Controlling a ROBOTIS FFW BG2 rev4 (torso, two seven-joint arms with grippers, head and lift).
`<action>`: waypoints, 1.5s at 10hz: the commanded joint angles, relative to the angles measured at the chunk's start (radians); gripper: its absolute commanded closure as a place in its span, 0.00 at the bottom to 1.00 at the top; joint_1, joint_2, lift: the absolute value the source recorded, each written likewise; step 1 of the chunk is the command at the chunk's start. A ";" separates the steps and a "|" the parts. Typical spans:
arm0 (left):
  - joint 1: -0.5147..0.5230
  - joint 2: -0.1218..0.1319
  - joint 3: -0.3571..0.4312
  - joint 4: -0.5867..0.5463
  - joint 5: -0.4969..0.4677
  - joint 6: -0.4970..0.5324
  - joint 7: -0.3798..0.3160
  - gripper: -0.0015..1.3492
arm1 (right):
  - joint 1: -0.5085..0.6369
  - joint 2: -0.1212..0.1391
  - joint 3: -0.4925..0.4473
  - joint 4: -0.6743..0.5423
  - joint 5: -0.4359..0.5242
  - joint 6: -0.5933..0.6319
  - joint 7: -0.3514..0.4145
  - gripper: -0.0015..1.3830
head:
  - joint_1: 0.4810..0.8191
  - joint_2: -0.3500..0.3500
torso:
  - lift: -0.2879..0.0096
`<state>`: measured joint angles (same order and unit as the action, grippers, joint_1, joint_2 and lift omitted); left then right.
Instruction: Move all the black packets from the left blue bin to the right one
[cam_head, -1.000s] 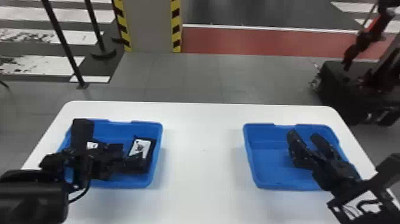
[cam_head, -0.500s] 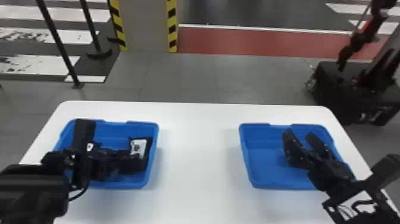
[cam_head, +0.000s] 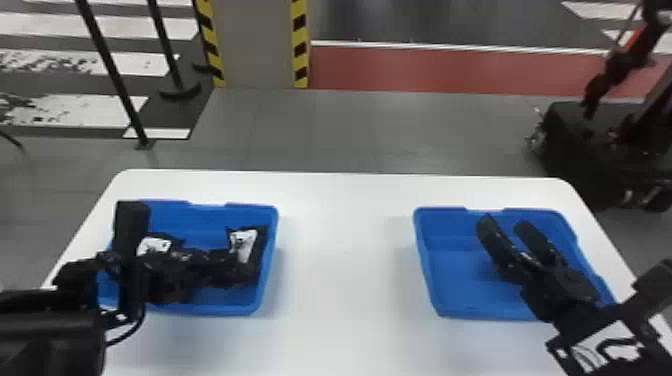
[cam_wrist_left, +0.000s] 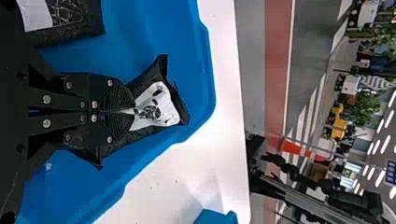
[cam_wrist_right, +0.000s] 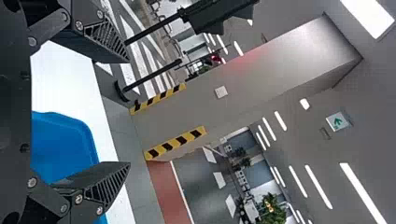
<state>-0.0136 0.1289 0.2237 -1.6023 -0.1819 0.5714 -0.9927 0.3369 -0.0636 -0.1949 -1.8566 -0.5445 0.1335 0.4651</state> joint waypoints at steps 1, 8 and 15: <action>0.082 -0.003 0.014 -0.169 0.029 0.059 -0.023 0.90 | -0.006 0.001 0.032 -0.008 -0.012 0.026 0.004 0.19 | 0.63 0.49 | 0.60; -0.018 -0.051 -0.199 -0.181 0.108 -0.014 -0.029 0.90 | -0.126 0.001 0.190 0.024 -0.023 0.190 0.093 0.19 | 0.63 0.50 | 0.60; -0.153 -0.069 -0.383 -0.046 0.177 -0.034 -0.011 0.90 | -0.332 -0.002 0.235 0.245 0.034 0.181 0.096 0.21 | 0.63 0.40 | 0.60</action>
<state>-0.1656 0.0599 -0.1518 -1.6507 -0.0093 0.5355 -1.0028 0.0174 -0.0649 0.0400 -1.6305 -0.5133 0.3198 0.5618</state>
